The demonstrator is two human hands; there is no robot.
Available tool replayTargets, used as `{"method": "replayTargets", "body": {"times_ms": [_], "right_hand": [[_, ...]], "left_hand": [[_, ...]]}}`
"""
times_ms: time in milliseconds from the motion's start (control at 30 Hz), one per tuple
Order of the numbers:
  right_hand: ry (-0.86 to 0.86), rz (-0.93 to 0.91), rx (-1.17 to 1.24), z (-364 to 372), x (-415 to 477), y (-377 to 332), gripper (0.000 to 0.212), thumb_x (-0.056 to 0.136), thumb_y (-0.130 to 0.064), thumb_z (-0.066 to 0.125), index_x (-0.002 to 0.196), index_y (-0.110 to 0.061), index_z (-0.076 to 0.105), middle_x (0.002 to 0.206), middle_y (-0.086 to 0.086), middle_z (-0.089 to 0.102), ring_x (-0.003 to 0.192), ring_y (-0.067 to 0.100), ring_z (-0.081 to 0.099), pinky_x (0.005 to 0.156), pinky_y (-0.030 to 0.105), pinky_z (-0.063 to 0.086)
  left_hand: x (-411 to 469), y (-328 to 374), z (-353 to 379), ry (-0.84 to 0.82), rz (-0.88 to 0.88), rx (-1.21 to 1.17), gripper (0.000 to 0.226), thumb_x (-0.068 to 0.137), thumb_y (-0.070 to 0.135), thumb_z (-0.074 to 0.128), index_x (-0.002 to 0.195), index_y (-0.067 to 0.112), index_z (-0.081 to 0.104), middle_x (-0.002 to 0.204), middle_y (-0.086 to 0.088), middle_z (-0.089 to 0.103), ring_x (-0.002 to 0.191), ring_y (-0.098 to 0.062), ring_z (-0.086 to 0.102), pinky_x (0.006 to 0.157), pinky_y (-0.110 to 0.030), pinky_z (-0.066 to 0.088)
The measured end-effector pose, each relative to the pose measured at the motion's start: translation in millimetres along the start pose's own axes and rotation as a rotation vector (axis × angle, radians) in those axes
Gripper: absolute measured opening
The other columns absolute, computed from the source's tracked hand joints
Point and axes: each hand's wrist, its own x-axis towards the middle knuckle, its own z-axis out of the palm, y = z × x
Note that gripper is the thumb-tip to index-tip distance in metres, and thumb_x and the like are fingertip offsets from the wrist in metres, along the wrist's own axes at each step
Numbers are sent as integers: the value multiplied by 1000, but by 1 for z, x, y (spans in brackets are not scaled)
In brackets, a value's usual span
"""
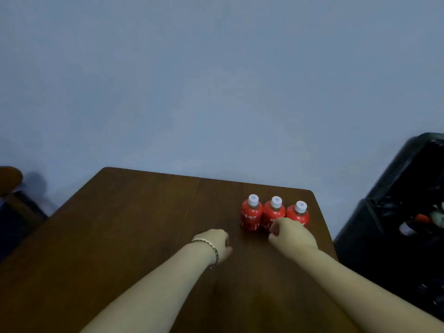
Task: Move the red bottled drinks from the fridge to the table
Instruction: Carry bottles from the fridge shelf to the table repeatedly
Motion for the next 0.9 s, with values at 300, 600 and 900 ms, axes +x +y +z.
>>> {"method": "replayTargets", "body": {"times_ms": [300, 600, 900], "right_hand": [[-145, -291, -149, -8, -130, -118, 23, 91, -25, 55, 112, -16, 59, 112, 3, 63, 103, 20, 61, 88, 32, 52], [-223, -864, -394, 2, -278, -251, 18, 89, -24, 54, 106, -19, 60, 111, 1, 61, 100, 20, 58, 83, 29, 46], [-227, -1526, -534, 67, -499, -288, 22, 90, -27, 51, 108, -21, 61, 115, 5, 62, 103, 26, 61, 80, 31, 47]], "left_hand": [[-178, -72, -26, 218, -88, -15, 37, 96, 36, 43, 125, 16, 55, 121, -5, 61, 105, -23, 60, 91, -37, 51], [-382, -153, 6, 502, -524, -145, 32, 95, 38, 43, 112, 19, 62, 108, -3, 65, 97, -23, 62, 83, -35, 51], [-618, -144, 136, 785, -1135, -497, 24, 89, 28, 51, 97, 10, 64, 105, -13, 66, 97, -31, 62, 74, -32, 45]]}}
